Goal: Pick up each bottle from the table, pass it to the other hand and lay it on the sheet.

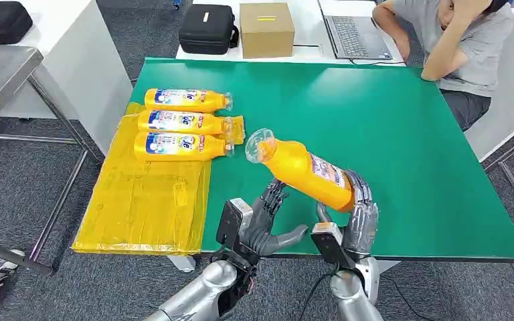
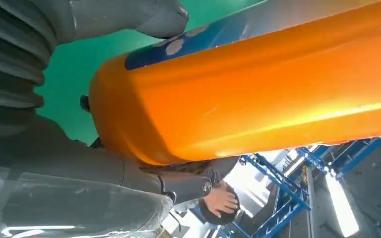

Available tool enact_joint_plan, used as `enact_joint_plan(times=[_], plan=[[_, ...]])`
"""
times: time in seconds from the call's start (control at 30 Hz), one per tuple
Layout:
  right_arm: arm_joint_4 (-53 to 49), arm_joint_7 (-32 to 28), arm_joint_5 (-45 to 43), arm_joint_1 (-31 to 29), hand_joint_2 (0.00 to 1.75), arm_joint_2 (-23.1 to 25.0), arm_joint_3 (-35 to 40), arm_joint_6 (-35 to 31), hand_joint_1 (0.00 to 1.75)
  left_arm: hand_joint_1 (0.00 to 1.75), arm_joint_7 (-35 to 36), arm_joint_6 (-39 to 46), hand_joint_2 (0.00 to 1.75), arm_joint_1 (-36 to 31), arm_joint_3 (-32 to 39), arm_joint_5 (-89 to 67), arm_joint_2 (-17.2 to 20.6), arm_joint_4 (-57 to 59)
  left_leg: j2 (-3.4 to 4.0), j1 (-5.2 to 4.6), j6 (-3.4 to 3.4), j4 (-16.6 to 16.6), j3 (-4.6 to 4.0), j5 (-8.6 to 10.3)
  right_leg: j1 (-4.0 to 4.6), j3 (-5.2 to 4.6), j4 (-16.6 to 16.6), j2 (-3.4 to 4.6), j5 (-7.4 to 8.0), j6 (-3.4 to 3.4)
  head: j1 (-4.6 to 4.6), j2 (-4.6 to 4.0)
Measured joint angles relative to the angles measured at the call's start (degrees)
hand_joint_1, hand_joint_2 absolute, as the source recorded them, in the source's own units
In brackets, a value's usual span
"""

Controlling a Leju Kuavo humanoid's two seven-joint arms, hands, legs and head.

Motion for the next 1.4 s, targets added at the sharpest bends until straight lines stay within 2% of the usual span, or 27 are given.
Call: enact_joint_plan(times=[0.47,0.73,1.4], plan=[[0.96,0.00,-1.42,-0.76,1.75,1.27,3.72,0.00,1.75,0.00,0.98,1.03,1.75,-1.04,-0.11,2.89,-0.31,0.00,0.00,0.00,0.00,0.00,-0.01,0.01,-0.01,0.00,0.01,0.00,0.00,0.00,0.02,0.00],[2.86,0.00,-0.44,-2.23,1.75,2.19,5.79,-0.02,1.75,0.00,1.97,4.76,1.75,-2.46,-1.81,5.61,-0.55,-0.61,0.00,0.01,0.00,0.00,0.00,0.01,0.01,-0.01,0.01,0.00,0.00,0.00,-0.02,0.00],[3.65,0.00,-0.33,-1.92,1.75,2.21,6.19,-0.07,1.75,0.00,1.14,6.01,1.75,-3.03,-2.45,6.36,-0.57,-0.61,0.00,0.01,-0.01,0.00,-0.01,0.01,0.00,-0.03,0.01,0.00,0.00,0.00,0.00,0.00]])
